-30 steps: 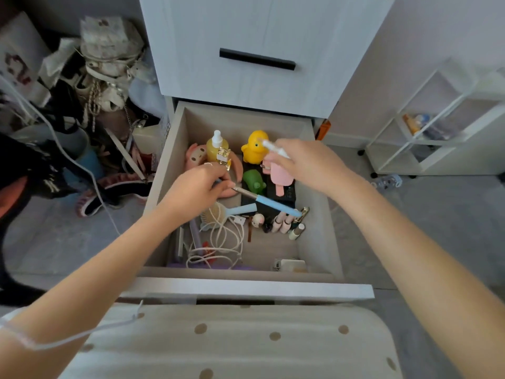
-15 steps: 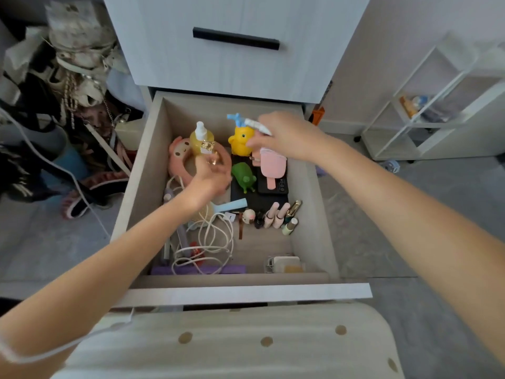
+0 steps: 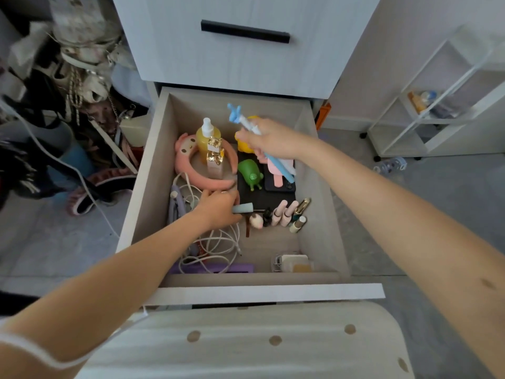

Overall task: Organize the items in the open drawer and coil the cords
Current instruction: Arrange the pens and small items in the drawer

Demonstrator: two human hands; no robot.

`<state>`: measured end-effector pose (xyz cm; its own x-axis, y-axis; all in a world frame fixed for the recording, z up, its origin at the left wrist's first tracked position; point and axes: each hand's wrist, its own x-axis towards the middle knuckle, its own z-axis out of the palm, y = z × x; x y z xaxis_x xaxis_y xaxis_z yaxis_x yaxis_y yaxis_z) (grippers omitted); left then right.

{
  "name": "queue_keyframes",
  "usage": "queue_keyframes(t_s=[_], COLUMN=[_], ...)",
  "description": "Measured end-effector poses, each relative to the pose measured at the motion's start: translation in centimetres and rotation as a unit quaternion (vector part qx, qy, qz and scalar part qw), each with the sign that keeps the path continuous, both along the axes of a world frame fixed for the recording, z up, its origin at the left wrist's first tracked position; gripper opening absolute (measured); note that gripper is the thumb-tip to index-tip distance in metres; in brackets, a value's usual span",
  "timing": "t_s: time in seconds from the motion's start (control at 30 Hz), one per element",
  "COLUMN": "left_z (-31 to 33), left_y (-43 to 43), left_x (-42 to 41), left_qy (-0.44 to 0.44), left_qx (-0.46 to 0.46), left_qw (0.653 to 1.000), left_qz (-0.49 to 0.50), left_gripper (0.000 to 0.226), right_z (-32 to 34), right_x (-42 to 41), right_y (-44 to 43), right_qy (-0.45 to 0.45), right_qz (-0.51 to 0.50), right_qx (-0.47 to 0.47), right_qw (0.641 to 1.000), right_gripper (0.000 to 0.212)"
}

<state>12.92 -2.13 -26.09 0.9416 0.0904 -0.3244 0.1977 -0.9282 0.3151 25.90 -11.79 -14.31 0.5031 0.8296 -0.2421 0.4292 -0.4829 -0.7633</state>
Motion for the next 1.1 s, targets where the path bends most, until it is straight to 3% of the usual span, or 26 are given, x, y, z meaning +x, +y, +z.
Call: queue_keyframes(t_s=[0.2,0.3,0.4,0.47,0.57,0.73,0.87,0.9,1.03,1.1], left_z=[1.1,1.4,1.0,0.6,0.2,0.2,1.3,1.4,0.8,0.7], left_y=[1.5,1.8,1.5,1.4,0.9,0.2,0.4,0.4,0.3,0.2], left_x=[0.3,0.0,-0.1,0.0,0.2,0.2,0.2,0.1,-0.3,-0.4], left_qy=[0.116,0.127,0.095,0.057,0.005,-0.030,-0.108,-0.115,-0.106,-0.119], left_qx=[-0.115,-0.128,-0.132,-0.142,-0.167,-0.230,-0.294,-0.301,-0.262,-0.264], left_qw=[0.987,0.983,0.987,0.988,0.982,0.941,0.883,0.878,0.913,0.910], left_qz=[-0.008,-0.021,-0.014,0.013,0.084,0.247,0.350,0.353,0.295,0.295], left_gripper=[0.040,0.026,0.007,0.012,0.018,0.028,0.078,0.081,0.041,0.030], right_z=[-3.2,-4.8,-6.1,-6.5,-6.7,-7.0,-6.8,-6.9,-7.1,-7.2], right_x=[-0.8,-1.0,-1.5,-1.7,-1.9,-2.2,-1.8,-1.6,-1.5,-1.5], right_y=[0.1,0.1,0.1,0.1,0.1,-0.2,-0.5,-0.6,-1.0,-1.4], right_qy=[-0.049,-0.079,-0.073,-0.113,-0.213,-0.294,-0.348,-0.341,-0.318,-0.312], right_qz=[0.108,0.160,0.184,0.201,0.220,0.226,0.236,0.233,0.232,0.217], right_qx=[-0.111,-0.220,-0.255,-0.267,-0.291,-0.278,-0.253,-0.252,-0.254,-0.245], right_qw=[0.987,0.959,0.946,0.936,0.906,0.886,0.871,0.875,0.883,0.892], right_gripper=[0.010,0.021,0.022,0.011,0.022,0.029,0.036,0.036,0.035,0.033])
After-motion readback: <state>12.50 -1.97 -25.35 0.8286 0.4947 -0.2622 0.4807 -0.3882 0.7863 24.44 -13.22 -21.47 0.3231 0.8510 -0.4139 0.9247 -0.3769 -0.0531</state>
